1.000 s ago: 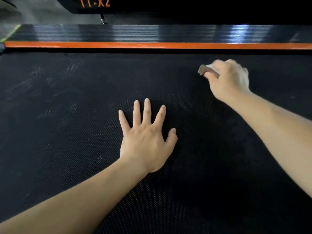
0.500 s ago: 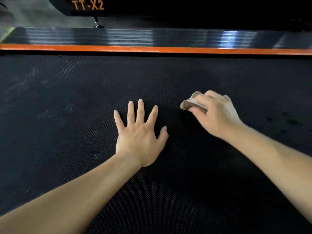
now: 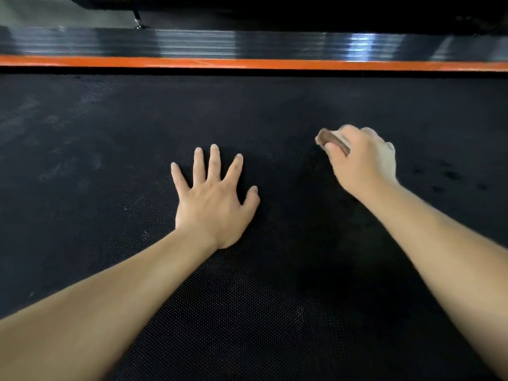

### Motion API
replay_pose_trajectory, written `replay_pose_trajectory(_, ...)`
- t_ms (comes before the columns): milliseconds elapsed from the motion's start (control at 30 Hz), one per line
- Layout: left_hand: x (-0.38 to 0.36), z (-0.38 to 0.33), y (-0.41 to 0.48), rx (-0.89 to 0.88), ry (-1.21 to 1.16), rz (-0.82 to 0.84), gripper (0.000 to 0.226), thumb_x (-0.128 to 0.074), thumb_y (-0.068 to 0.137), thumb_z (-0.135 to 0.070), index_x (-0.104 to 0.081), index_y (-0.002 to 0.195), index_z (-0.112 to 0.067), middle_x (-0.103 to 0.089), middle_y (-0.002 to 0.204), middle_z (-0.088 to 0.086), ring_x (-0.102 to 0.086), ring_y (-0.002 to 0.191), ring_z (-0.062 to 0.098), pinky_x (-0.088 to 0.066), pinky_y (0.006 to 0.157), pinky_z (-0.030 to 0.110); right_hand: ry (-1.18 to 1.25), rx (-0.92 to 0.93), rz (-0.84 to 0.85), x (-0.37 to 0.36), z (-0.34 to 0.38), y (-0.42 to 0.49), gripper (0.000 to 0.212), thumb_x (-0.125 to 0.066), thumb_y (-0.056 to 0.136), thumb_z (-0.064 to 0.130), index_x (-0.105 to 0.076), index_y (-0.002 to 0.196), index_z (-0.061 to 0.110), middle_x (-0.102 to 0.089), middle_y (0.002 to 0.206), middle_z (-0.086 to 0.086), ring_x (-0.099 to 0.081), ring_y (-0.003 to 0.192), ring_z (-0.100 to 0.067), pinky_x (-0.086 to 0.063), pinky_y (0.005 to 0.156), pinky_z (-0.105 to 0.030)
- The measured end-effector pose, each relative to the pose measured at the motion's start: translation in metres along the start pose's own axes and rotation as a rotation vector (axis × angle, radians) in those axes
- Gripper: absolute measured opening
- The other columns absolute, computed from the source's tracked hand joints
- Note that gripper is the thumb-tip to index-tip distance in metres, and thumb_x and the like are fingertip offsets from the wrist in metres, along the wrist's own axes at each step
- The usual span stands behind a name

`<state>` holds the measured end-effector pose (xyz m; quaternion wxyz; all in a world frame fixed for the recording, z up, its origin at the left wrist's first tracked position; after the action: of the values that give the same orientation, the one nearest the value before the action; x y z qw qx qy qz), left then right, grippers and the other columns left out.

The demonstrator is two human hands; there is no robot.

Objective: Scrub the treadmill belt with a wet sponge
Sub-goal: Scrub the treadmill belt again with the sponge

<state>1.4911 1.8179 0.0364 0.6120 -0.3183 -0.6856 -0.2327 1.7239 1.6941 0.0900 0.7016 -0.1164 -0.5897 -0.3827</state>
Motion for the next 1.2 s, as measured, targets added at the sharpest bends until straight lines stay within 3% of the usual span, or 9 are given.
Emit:
replay_pose_trajectory(167,0.000,0.000,0.000,0.001,0.007,0.001,0.073,-0.015,0.098,-0.066,-0.003,0.162,-0.034,0.008,0.171,0.010,0.016,0.156,0.033,0.008,0.121,0.067,0.110,0.271,0.115,0.005,0.061,-0.109,0.032,-0.052,0.093,0.049,-0.068,0.109,0.026,-0.048,0.084,0.012,-0.057,0.081,-0.016,-0.041,0.075,-0.041)
replay_pose_trajectory(233,0.000,-0.001,0.000,0.000,0.011,0.002,0.073,-0.015,0.098,-0.066,-0.003,0.162,-0.034,0.008,0.171,0.010,0.016,0.156,0.033,0.007,0.121,0.067,-0.013,0.348,0.131,0.008,0.046,-0.099,0.036,-0.047,0.093,0.055,-0.069,0.109,0.032,-0.055,0.086,0.010,-0.060,0.085,-0.018,-0.040,0.078,-0.041)
replay_pose_trajectory(400,-0.001,0.001,0.001,0.010,0.018,-0.005,0.073,-0.014,0.097,-0.067,-0.005,0.162,-0.035,0.007,0.172,0.009,0.015,0.157,0.032,0.008,0.121,0.067,-0.011,-0.038,0.006,0.014,-0.012,-0.046,0.027,-0.051,0.095,0.045,-0.066,0.107,0.026,-0.053,0.087,0.005,-0.060,0.089,-0.032,-0.032,0.077,-0.038)
replay_pose_trajectory(533,-0.001,0.002,0.000,0.007,0.015,-0.019,0.074,-0.016,0.097,-0.067,-0.005,0.162,-0.034,0.006,0.172,0.010,0.014,0.157,0.032,0.008,0.121,0.067,0.133,0.262,0.192,0.015,0.055,-0.147,0.029,-0.049,0.095,0.051,-0.070,0.106,0.035,-0.052,0.085,0.010,-0.055,0.081,-0.013,-0.039,0.077,-0.040)
replay_pose_trajectory(600,-0.002,0.002,-0.001,0.008,0.017,-0.021,0.073,-0.016,0.098,-0.066,-0.006,0.163,-0.033,0.005,0.172,0.010,0.013,0.157,0.033,0.007,0.121,0.067,0.056,0.330,0.173,0.017,0.049,-0.139,0.033,-0.047,0.095,0.055,-0.072,0.105,0.035,-0.051,0.083,0.010,-0.056,0.081,-0.013,-0.037,0.078,-0.040)
replay_pose_trajectory(767,-0.002,0.003,0.000,0.005,0.028,-0.016,0.072,-0.018,0.099,-0.066,-0.008,0.163,-0.033,0.005,0.172,0.010,0.013,0.157,0.033,0.007,0.121,0.068,0.014,-0.037,0.015,0.018,-0.005,-0.074,0.024,-0.050,0.096,0.044,-0.064,0.100,0.025,-0.055,0.087,0.006,-0.059,0.089,-0.026,-0.030,0.078,-0.038)
replay_pose_trajectory(967,-0.003,0.003,0.000,0.014,0.043,-0.012,0.073,-0.016,0.098,-0.067,-0.006,0.163,-0.033,0.006,0.172,0.010,0.013,0.157,0.033,0.007,0.121,0.067,0.105,0.432,0.234,0.036,0.058,-0.184,0.025,-0.056,0.093,0.046,-0.072,0.096,0.028,-0.052,0.080,0.008,-0.058,0.076,-0.020,-0.040,0.071,-0.041)
replay_pose_trajectory(1133,-0.002,0.003,0.000,0.015,0.024,-0.014,0.073,-0.019,0.098,-0.066,-0.009,0.162,-0.033,0.004,0.172,0.010,0.012,0.157,0.032,0.007,0.121,0.067,-0.052,-0.029,0.024,0.040,-0.025,-0.117,0.041,-0.042,0.092,0.054,-0.068,0.106,0.025,-0.059,0.090,0.007,-0.061,0.089,-0.029,-0.037,0.079,-0.040)
replay_pose_trajectory(1200,-0.002,0.004,0.000,0.018,0.030,-0.024,0.073,-0.019,0.098,-0.066,-0.010,0.162,-0.033,0.003,0.172,0.010,0.011,0.157,0.032,0.008,0.121,0.067,-0.013,0.096,0.079,0.035,0.007,-0.147,0.040,-0.043,0.093,0.053,-0.069,0.104,0.026,-0.061,0.092,0.007,-0.059,0.086,-0.026,-0.041,0.076,-0.041)
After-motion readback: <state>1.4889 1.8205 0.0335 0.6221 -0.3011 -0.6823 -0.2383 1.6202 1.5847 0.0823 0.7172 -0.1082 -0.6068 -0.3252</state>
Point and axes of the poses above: each hand's wrist, its own y-axis towards the middle knuckle, its own x-axis out of the back of the hand, z = x × y, the point moved 10 cm from there along y, towards the middle knuckle
